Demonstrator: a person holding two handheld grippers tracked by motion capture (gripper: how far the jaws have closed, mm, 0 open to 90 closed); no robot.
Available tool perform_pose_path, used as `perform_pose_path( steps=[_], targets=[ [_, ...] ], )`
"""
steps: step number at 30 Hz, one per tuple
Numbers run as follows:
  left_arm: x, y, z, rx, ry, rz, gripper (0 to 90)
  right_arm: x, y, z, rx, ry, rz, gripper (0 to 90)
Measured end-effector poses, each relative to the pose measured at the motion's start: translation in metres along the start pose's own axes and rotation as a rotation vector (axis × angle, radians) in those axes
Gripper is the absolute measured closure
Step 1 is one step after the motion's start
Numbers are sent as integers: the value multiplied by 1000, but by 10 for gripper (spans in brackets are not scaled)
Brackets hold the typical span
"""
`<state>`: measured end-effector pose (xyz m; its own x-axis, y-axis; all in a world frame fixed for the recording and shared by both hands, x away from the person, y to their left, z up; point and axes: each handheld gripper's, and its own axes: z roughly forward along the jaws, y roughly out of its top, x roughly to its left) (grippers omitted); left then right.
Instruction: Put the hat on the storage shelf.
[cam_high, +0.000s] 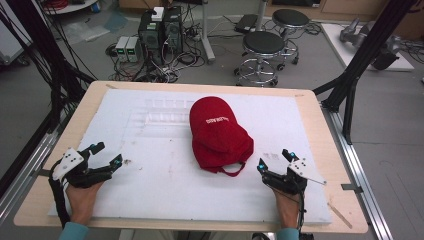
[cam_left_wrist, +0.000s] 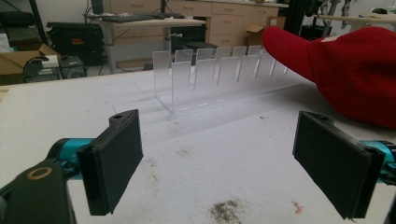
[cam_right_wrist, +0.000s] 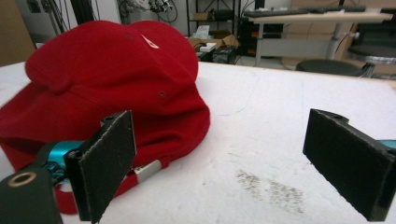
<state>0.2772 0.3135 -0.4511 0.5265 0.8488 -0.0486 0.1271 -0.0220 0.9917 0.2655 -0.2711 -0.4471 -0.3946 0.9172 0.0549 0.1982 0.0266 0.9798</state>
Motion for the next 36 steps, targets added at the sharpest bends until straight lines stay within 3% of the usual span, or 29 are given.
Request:
perform_pose_path(
  steps=[6,10,13,14,17,22,28,36],
  targets=[
    [-1,0,0,3,2,10,160,16,11,2,-24,8,-37,84],
    [-1,0,0,3,0,17,160,33,24,8,-16,55,-52,83],
    [-2,0,0,-1,0,19,160,41,30,12,18,76,-53,83],
    [-2,0,0,0,0,21,160,49,35,17,56,97,-75,83],
    [-2,0,0,0,1,19,160,58,40,22,76,117,-97,84],
    [-1,0,0,1,2,18,160,76,44,31,131,107,-116,83],
    [-1,0,0,0,2,17,160,92,38,40,157,84,-119,83],
    [-1,0,0,2,-2,20,160,96,36,47,214,79,-120,83]
  ],
)
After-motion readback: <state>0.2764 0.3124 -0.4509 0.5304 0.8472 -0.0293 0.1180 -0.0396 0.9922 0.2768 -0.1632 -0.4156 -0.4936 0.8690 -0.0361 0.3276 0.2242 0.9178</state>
